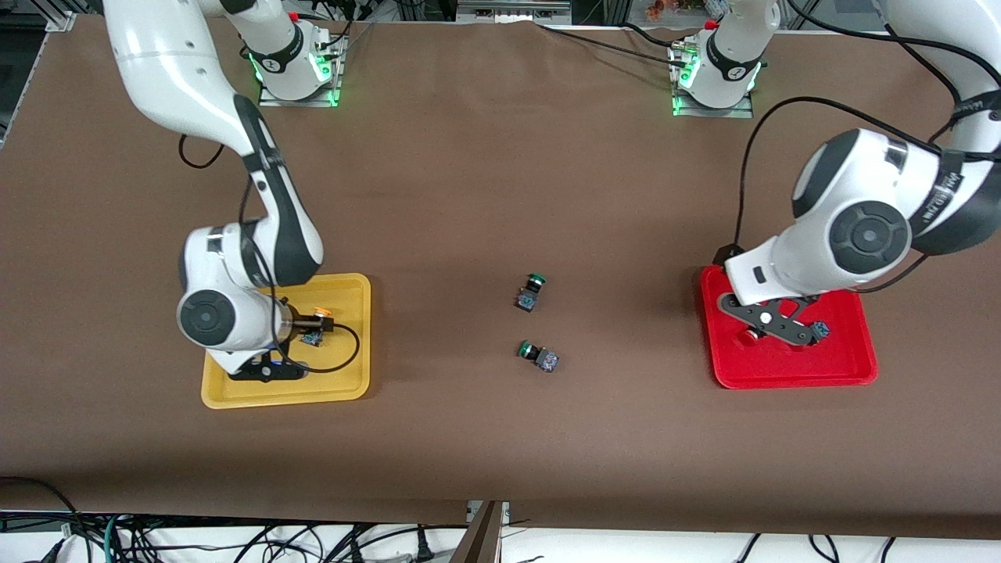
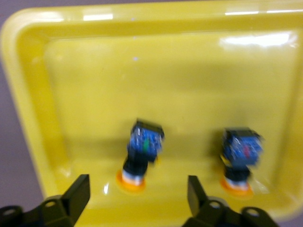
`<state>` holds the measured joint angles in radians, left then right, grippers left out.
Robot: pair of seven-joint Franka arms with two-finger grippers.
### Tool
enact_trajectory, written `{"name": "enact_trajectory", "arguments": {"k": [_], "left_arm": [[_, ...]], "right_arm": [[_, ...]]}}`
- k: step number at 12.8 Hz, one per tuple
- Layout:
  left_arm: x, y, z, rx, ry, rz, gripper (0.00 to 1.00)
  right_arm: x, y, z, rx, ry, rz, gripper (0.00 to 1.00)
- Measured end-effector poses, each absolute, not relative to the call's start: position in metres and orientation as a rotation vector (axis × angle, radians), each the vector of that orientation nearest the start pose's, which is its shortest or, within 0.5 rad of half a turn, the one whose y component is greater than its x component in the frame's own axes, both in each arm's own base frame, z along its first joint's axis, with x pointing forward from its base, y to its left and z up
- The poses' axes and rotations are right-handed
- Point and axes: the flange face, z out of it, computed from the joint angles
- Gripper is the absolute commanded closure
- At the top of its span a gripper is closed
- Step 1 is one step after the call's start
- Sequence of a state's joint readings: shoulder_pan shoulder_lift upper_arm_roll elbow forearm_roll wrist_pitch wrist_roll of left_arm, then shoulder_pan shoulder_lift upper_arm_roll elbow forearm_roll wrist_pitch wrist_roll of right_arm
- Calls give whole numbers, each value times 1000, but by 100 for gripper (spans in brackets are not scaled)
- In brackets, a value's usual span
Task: Place red and yellow buttons in trays
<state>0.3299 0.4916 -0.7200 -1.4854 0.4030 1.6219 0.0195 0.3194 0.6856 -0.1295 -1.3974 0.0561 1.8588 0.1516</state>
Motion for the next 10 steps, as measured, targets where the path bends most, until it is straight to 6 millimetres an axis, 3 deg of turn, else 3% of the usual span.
{"name": "enact_trajectory", "arguments": {"k": [2, 3, 6, 8, 10], "left_arm": [[636, -139, 457, -2945, 577, 249, 0], [635, -125, 483, -2997, 487, 192, 0], [607, -54, 565, -3146, 187, 43, 0], [579, -17, 583, -3176, 65, 16, 0], [555, -4, 573, -3180, 18, 34, 0]], "right_arm": [[673, 147, 355, -3179, -93, 409, 0], [666, 141, 388, -3174, -96, 424, 0], [642, 118, 465, -3163, -68, 439, 0], [626, 103, 498, -3156, -39, 468, 0], [609, 94, 525, -3144, -25, 521, 0]]}}
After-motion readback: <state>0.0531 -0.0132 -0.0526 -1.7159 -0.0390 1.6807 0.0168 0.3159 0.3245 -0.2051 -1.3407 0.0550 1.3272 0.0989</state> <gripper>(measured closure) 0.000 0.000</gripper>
